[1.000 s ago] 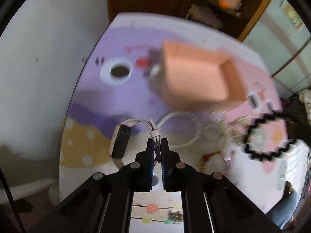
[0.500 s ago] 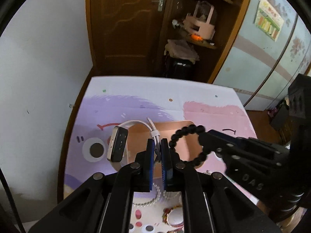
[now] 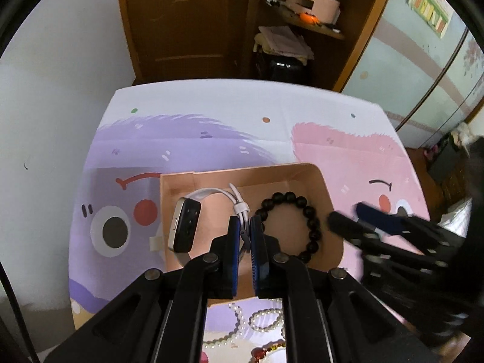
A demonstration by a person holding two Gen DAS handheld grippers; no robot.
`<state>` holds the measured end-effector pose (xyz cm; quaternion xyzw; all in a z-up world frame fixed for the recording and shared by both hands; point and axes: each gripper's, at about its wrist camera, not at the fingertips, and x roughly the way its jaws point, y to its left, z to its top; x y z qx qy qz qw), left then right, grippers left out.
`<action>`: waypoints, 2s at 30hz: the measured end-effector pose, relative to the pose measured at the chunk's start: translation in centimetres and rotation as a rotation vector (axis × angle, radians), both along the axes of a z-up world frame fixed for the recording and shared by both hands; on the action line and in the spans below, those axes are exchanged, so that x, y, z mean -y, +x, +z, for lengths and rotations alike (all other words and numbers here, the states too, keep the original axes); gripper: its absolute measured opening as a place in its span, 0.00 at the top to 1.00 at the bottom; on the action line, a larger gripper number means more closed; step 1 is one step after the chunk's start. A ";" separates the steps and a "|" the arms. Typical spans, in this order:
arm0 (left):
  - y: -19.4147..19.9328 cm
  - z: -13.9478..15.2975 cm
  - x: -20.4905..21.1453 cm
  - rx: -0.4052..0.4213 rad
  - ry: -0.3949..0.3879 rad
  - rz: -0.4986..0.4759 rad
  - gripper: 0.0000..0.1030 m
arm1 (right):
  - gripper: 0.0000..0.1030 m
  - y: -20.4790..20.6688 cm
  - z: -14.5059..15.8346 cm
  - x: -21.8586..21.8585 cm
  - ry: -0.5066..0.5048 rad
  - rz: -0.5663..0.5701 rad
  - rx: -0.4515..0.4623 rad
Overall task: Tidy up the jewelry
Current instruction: 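Carry the watch into the pink box with the left gripper while the right drops the bead bracelet in, then move the right gripper to the gold leaf hair comb while the left approaches the pearl bracelet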
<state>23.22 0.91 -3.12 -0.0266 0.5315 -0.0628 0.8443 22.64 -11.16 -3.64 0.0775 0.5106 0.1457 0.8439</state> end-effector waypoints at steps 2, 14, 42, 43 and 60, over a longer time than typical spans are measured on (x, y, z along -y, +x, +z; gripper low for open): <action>0.3 -0.7 0.6 -0.015 0.015 -0.012 0.95 | 0.59 -0.8 0.6 0.9 0.011 -0.020 0.026; -0.9 -0.9 1.8 0.007 0.110 -0.045 0.45 | 0.59 -5.5 0.7 4.3 0.062 -0.077 0.043; -16.0 1.1 -3.1 0.060 -0.046 0.051 0.38 | 0.59 -16.9 1.2 5.6 0.047 -0.136 0.042; -16.5 1.0 -3.2 0.062 -0.043 0.058 0.38 | 0.59 -17.3 1.2 5.6 0.044 -0.134 0.042; -18.7 0.2 -4.5 0.093 -0.007 0.105 0.38 | 0.59 -18.6 1.7 4.4 0.007 -0.105 0.045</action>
